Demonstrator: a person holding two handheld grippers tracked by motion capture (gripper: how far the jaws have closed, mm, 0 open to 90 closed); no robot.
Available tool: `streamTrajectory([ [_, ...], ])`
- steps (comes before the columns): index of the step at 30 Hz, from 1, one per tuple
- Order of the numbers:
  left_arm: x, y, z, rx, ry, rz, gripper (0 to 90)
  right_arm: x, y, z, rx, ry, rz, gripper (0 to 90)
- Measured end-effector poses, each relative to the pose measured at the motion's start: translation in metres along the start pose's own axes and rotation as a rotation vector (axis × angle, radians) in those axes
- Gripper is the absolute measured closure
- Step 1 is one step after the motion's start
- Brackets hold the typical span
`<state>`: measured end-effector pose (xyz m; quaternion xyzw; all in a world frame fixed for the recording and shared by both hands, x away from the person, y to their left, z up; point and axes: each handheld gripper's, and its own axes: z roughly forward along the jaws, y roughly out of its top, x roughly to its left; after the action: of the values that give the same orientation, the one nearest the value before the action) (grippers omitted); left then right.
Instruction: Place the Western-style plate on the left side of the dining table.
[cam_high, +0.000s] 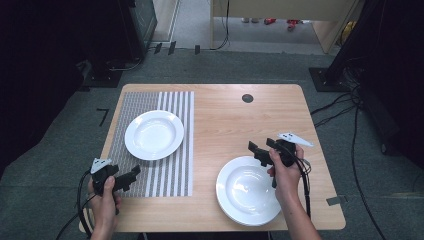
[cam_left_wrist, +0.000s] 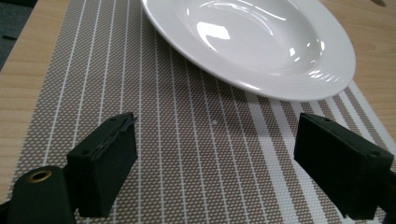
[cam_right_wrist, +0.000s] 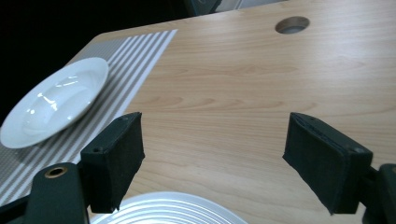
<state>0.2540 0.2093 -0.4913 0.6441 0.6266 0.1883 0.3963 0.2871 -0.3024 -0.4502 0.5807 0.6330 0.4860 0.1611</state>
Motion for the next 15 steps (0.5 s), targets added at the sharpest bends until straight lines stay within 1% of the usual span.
streamTrajectory([
  [7,0.006,-0.007,-0.002,0.011,0.028,0.002,13.3,-0.024,-0.011,-0.013,0.0,-0.045,0.02,19.9],
  [8,0.008,-0.008,-0.003,0.013,0.033,0.002,13.3,-0.032,-0.015,-0.017,-0.002,-0.06,0.023,19.8],
  [9,0.008,-0.008,-0.003,0.013,0.033,0.002,13.3,-0.032,-0.015,-0.017,-0.002,-0.06,0.023,19.8],
  [10,0.008,-0.009,-0.003,0.011,0.037,0.002,13.3,-0.039,-0.018,-0.02,0.002,-0.079,0.031,19.9],
  [11,0.009,-0.009,-0.004,0.011,0.042,0.004,13.3,-0.039,-0.018,-0.02,0.002,-0.079,0.031,19.9],
  [15,0.013,-0.013,-0.006,0.012,0.055,0.005,13.3,-0.055,-0.025,-0.028,0.006,-0.116,0.04,19.9],
])
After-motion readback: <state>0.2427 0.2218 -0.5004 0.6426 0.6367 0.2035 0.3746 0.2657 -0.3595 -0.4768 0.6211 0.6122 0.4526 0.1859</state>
